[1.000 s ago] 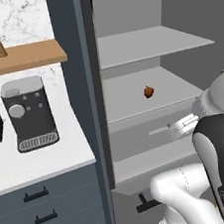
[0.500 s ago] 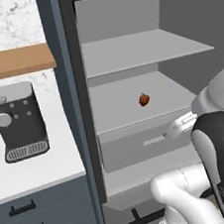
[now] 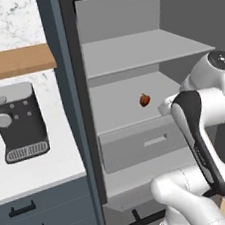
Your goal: Place one bell pepper and one chicken drumstick in each tupperware on the nearby counter, to pack two identical lunches.
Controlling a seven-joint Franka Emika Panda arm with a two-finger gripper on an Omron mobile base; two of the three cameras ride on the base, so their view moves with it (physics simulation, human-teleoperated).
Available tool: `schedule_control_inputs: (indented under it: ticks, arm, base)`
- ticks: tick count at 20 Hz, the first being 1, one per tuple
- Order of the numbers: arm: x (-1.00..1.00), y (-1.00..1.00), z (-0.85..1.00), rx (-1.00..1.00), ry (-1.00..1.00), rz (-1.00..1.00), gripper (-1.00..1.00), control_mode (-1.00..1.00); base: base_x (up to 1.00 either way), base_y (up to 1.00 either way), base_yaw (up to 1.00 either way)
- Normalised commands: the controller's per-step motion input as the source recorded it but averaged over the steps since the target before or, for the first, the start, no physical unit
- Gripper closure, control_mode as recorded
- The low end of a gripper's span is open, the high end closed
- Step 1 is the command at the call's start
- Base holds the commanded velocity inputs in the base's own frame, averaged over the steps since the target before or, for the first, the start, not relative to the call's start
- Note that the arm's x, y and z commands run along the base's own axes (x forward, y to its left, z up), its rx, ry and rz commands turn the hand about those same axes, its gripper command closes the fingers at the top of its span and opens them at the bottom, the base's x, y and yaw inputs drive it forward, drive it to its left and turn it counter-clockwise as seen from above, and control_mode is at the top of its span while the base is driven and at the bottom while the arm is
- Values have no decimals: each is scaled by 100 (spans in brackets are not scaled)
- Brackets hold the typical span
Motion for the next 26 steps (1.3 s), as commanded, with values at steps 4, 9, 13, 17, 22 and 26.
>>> schedule_control_inputs:
  ticks: [4,9,13,17,22,26]
  arm:
    - [94,0,-14,1,-4,-16,-100,-100]
    - [66,-8,-51,8,-24,-6,-100,-100]
    - [99,-9,-28,6,3,-7,-100,-100]
    - [89,-16,-8,5,21,-5,-100,-100]
    - [86,-19,-24,9,22,0,-100,-100]
    - [50,-18,-45,9,0,0,-100,-100]
  base:
    - [0,0,0]
    - [0,0,0]
    - [0,0,0]
    - [0,0,0]
    - [0,0,0]
    - [0,0,0]
